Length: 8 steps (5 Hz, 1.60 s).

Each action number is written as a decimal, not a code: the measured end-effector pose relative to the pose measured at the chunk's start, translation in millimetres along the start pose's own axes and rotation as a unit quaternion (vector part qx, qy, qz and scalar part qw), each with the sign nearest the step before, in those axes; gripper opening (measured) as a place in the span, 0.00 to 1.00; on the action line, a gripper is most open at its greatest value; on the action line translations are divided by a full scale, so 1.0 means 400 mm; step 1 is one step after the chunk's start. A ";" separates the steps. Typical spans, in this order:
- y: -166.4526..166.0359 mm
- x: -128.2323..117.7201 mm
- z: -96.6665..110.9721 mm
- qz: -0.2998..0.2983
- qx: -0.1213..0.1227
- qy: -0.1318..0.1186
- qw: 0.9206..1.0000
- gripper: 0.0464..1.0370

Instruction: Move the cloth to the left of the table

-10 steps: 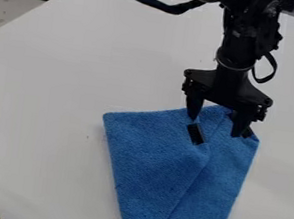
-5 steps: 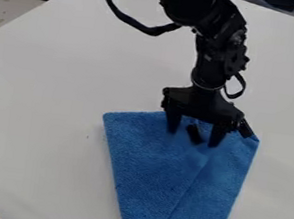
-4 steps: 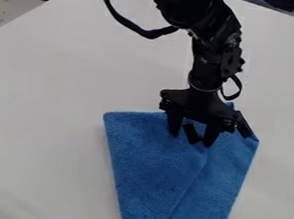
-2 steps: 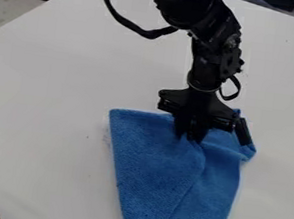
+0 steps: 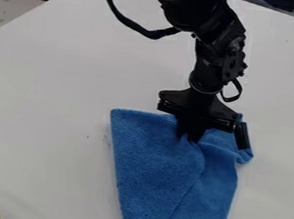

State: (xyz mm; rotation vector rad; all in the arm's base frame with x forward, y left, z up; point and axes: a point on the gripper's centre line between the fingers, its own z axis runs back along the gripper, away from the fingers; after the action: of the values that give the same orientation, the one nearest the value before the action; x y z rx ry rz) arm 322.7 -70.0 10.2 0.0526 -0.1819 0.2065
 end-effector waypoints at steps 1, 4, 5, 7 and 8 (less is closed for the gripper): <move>-0.005 0.004 0.000 0.004 -0.005 -0.005 1.000 0.34; 0.002 0.002 0.005 0.005 0.000 -0.010 1.000 0.97; 0.005 0.007 0.019 0.007 0.001 -0.017 1.000 0.94; 0.010 0.006 0.020 0.001 0.007 -0.014 1.000 0.52; 0.008 0.008 0.020 0.003 0.005 -0.017 1.000 0.25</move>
State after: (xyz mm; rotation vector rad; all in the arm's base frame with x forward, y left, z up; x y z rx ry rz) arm 323.9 -66.8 18.7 0.0659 -0.2146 0.2121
